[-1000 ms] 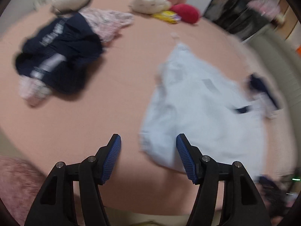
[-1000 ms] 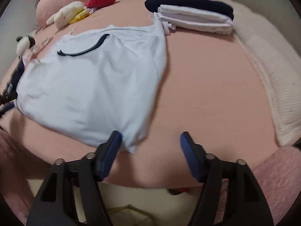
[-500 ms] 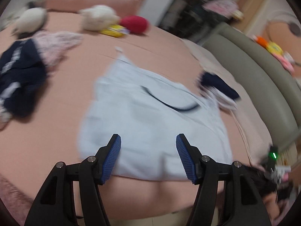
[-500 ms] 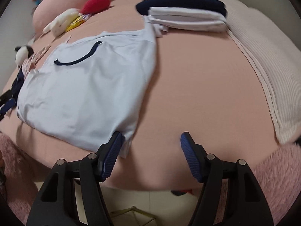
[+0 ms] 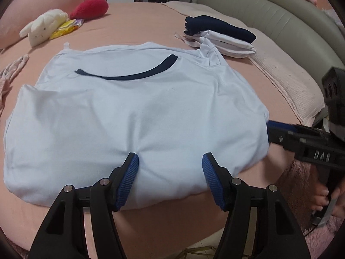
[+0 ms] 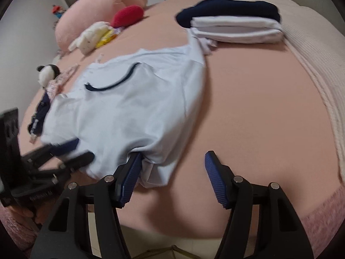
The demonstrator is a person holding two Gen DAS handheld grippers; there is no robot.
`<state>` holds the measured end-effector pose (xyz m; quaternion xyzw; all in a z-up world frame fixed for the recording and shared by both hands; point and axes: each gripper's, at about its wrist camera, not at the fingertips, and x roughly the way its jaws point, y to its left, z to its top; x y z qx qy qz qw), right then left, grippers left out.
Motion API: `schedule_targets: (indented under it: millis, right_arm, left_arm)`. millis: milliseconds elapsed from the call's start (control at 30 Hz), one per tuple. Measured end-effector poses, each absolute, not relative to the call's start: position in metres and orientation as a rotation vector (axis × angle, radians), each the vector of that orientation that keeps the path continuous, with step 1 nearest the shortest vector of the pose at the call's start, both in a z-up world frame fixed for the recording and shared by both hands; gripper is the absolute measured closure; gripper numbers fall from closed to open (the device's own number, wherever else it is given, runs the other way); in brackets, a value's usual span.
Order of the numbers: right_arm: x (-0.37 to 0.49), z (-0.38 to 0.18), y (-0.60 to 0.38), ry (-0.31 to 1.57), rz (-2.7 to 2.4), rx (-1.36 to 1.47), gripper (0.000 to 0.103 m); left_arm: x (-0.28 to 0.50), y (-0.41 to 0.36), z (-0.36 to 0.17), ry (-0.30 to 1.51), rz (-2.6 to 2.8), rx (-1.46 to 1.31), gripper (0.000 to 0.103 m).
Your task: Fold clothes
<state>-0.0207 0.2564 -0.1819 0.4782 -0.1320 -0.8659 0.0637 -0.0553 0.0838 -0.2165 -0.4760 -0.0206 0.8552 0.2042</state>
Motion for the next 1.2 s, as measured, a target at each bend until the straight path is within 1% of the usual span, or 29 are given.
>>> schedule_targets:
  millis: [33,67,267,333,400,433,567,600,700,833,967,1033,1133,1200]
  right_arm:
    - [-0.021,-0.180,0.255,-0.433,-2.594,1.420,0.045]
    - [-0.021,-0.178,0.254,-0.468,-2.575,1.395,0.046]
    - [-0.005,-0.166,0.282,-0.824,-2.404,1.249,0.045]
    - [0.001,-0.165,0.289,-0.856,-2.418,1.258,0.045]
    - [0.004,-0.164,0.294,-0.840,-2.475,1.297,0.044]
    - [0.004,-0.165,0.297,-0.855,-2.473,1.305,0.042]
    - [-0.001,-0.169,0.308,-0.941,-2.470,1.316,0.042]
    - [-0.002,-0.170,0.310,-0.938,-2.488,1.335,0.042]
    - [-0.003,-0.173,0.310,-0.699,-2.671,1.533,0.041]
    - [-0.001,-0.182,0.307,-0.664,-2.623,1.607,0.040]
    - [-0.007,-0.179,0.295,-0.512,-2.661,1.619,0.042]
    - [-0.007,-0.176,0.300,-0.513,-2.705,1.615,0.042]
    - [-0.001,-0.172,0.322,-0.607,-2.757,1.604,0.041]
    - [0.001,-0.173,0.331,-0.672,-2.735,1.603,0.040]
  left_arm:
    - [-0.054,0.081,-0.217,-0.081,2.384,-1.324,0.039]
    - [-0.053,0.079,-0.218,-0.102,2.383,-1.318,0.039]
    - [-0.053,0.081,-0.217,-0.097,2.372,-1.285,0.036]
    - [-0.054,0.084,-0.212,-0.110,2.373,-1.290,0.036]
    - [-0.056,0.087,-0.207,-0.124,2.374,-1.295,0.036]
    - [-0.057,0.089,-0.204,-0.131,2.375,-1.298,0.036]
    - [-0.060,0.095,-0.194,-0.158,2.376,-1.308,0.036]
    - [-0.060,0.097,-0.191,-0.154,2.384,-1.305,0.036]
    - [-0.060,0.110,-0.190,-0.108,2.385,-1.302,0.036]
    - [-0.061,0.128,-0.192,-0.049,2.371,-1.306,0.036]
    - [-0.062,0.145,-0.195,0.011,2.356,-1.310,0.036]
    - [-0.062,0.154,-0.196,0.040,2.349,-1.312,0.036]
    - [-0.063,0.167,-0.198,0.085,2.337,-1.314,0.036]
    - [-0.063,0.176,-0.199,0.114,2.328,-1.316,0.043]
